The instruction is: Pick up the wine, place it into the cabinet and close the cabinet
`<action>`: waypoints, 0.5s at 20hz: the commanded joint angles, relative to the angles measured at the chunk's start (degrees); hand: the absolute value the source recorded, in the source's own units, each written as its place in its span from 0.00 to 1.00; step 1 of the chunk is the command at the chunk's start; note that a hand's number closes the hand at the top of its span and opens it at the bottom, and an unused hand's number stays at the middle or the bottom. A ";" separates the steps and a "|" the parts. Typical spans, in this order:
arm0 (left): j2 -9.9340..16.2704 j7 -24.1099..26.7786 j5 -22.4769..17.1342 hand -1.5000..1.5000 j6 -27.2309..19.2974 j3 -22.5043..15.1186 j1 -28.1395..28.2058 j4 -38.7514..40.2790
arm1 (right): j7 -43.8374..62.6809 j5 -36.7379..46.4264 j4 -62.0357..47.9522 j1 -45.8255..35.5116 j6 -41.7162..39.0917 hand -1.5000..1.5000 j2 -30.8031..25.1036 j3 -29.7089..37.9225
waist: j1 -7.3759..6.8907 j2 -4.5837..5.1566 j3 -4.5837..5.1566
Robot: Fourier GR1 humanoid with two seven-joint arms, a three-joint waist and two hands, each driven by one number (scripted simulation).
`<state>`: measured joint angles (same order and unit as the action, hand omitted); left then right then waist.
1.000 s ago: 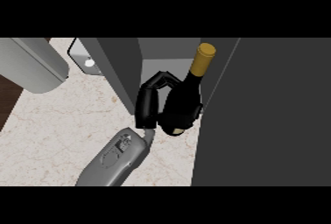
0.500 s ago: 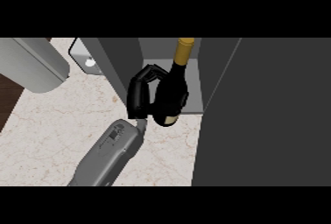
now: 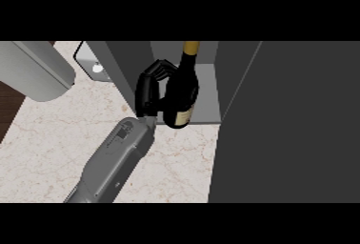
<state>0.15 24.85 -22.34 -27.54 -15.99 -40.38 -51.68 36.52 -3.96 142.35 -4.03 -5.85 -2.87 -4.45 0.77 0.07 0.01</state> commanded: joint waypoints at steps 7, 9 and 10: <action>0.74 2.39 -1.14 1.00 3.51 4.37 -6.81 13.54 | 2.87 -4.24 7.02 2.72 -0.50 0.00 0.31 0.50 | 0.22 0.02 -0.01; 0.09 2.20 -1.77 1.00 2.06 5.89 -11.18 16.35 | 1.37 -4.86 5.51 3.13 -0.69 0.00 0.91 0.57 | 0.60 0.15 -0.02; -0.13 1.79 -2.79 1.00 0.85 3.10 -10.94 15.04 | 4.01 -3.86 3.25 -2.57 0.78 0.00 0.44 0.27 | 0.33 0.11 0.01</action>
<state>0.21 26.98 -24.17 -26.39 -13.40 -48.11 -39.64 37.85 -4.56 142.33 -5.17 -5.99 -2.83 -3.65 1.14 0.13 0.02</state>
